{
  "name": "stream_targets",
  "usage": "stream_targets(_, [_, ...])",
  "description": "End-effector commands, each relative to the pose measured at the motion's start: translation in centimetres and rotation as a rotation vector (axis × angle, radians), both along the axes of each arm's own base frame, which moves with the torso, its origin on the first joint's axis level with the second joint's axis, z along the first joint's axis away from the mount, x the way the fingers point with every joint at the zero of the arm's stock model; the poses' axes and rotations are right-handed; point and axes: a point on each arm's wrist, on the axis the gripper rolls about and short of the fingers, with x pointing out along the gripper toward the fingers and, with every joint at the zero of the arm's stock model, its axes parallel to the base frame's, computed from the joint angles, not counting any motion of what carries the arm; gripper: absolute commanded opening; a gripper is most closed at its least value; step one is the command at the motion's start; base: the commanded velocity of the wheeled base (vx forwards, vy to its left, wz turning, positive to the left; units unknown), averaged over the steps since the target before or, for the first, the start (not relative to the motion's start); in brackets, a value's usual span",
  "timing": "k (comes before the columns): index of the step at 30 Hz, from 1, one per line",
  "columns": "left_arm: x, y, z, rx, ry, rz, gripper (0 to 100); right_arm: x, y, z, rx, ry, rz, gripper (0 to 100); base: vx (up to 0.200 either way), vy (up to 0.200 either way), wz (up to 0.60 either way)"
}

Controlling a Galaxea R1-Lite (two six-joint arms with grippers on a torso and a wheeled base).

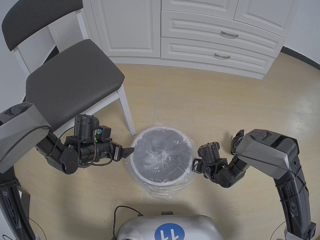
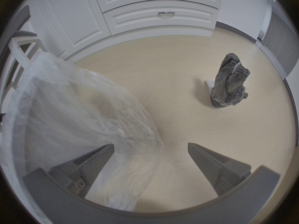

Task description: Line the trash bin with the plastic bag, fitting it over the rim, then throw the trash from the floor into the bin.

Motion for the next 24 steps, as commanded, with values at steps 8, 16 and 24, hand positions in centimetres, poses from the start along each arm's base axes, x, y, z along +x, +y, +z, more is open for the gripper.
stream_targets(8, [-0.6,-0.5,-0.2,-0.002,-0.013,-0.018,100,0.8,-0.1,-0.7,-0.023,0.065,-0.012,100,0.0,0.0,0.0])
stream_targets(16, [-0.8,-0.7,-0.2,-0.005,-0.02,-0.023,100,1.5,-0.6,-0.5,-0.026,0.144,-0.068,100,0.0,0.0,0.0])
stream_targets(24, [-1.6,-0.5,0.7,-0.013,-0.042,-0.031,100,-0.9,-1.2,2.8,-0.055,0.14,-0.043,100,0.0,0.0,0.0])
